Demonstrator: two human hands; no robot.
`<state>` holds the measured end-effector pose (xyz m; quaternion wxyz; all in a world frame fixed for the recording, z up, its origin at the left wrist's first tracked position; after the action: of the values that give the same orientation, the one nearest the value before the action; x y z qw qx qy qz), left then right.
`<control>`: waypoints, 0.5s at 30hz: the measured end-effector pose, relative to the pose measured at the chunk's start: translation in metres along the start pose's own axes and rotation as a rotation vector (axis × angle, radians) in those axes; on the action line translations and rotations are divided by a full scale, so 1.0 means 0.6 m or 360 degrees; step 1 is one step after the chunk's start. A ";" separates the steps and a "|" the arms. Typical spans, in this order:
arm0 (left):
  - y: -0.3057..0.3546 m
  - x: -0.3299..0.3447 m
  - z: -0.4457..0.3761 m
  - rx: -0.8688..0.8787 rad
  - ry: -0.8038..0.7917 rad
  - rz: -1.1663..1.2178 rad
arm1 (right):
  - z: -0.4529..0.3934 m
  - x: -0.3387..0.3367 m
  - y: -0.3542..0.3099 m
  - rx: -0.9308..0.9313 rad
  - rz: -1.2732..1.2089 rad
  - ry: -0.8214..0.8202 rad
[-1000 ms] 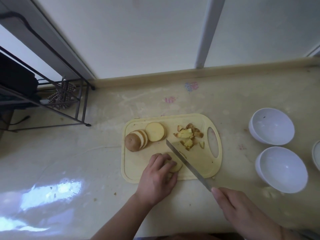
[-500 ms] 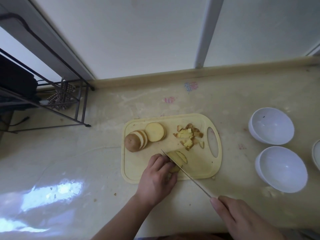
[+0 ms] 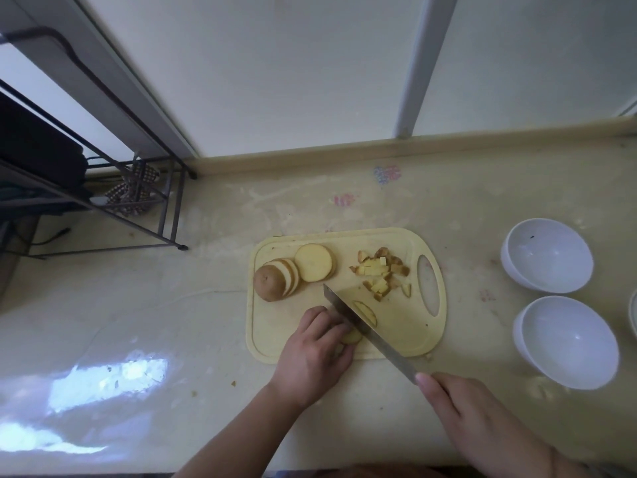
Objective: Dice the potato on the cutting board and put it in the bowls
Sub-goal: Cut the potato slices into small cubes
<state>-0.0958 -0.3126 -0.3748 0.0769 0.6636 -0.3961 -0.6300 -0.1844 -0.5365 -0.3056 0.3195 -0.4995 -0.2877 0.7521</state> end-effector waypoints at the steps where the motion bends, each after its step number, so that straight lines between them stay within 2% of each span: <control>1: 0.000 -0.002 0.002 0.0002 0.0003 0.0002 | 0.000 0.000 -0.002 0.0007 -0.0016 -0.0001; 7: 0.004 -0.007 0.011 0.0067 0.0057 0.0001 | 0.013 0.010 -0.017 0.0116 0.0045 0.0095; 11: 0.003 -0.005 0.009 0.0048 0.0031 0.0030 | 0.015 0.011 -0.027 0.0114 0.0036 -0.0052; 15: -0.003 -0.004 0.010 0.0031 0.0014 0.0048 | 0.021 0.008 -0.033 0.0241 0.0096 -0.0097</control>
<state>-0.1003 -0.3074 -0.3750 0.0816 0.6610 -0.4120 -0.6219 -0.1936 -0.5216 -0.2891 0.3246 -0.4592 -0.2244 0.7959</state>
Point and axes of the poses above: each hand's wrist, its own z-axis away from the middle knuckle, its own x-axis out of the palm, y = z × x, the point moved 2 cm from there along -z, towards the middle knuckle, and after that the axes turned 12 degrees about -x, right-handed, at the moved point
